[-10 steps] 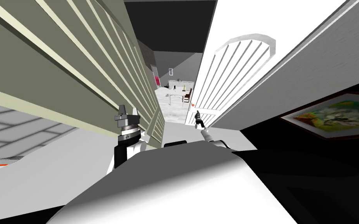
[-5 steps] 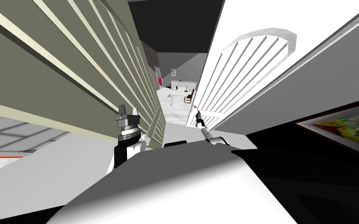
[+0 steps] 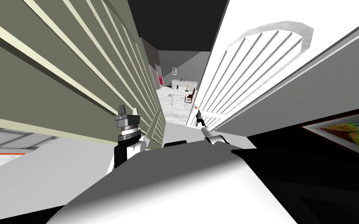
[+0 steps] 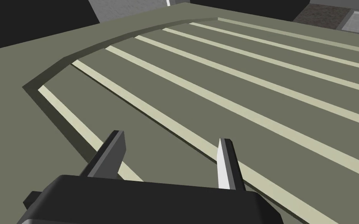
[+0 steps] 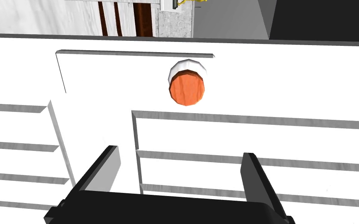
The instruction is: Pull the door open
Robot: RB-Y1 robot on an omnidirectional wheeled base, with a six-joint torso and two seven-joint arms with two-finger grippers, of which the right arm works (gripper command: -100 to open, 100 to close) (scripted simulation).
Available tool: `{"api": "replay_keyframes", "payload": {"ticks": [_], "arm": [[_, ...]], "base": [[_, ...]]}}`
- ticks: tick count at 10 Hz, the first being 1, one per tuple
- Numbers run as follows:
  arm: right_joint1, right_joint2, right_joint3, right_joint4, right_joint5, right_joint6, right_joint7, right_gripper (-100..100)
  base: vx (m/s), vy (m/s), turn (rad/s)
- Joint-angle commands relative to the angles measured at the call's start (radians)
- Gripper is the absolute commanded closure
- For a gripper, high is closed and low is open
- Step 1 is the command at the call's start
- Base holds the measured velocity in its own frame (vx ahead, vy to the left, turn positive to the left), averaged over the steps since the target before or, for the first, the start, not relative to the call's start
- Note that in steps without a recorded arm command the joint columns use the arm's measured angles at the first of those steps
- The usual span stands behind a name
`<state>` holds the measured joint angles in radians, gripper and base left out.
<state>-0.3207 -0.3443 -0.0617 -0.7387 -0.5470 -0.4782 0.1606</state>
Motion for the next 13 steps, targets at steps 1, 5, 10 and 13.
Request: {"api": "replay_keyframes", "payload": {"ticks": [1, 5, 10, 13], "arm": [[0.001, 0.002, -0.001, -0.001, 0.000, 0.001, 0.003, -100], [-0.008, 0.018, -0.005, 0.002, 0.001, 0.000, 0.018, -100], [-0.048, 0.085, -0.023, 0.017, 0.007, -0.002, 0.085, -100], [-0.063, 0.112, -0.029, 0.024, 0.011, -0.001, 0.111, -100]], "base": [[-0.143, -0.121, 0.020], [-0.149, -0.152, 0.026], [0.090, -0.101, 0.059], [0.208, -0.005, -0.029]]}}
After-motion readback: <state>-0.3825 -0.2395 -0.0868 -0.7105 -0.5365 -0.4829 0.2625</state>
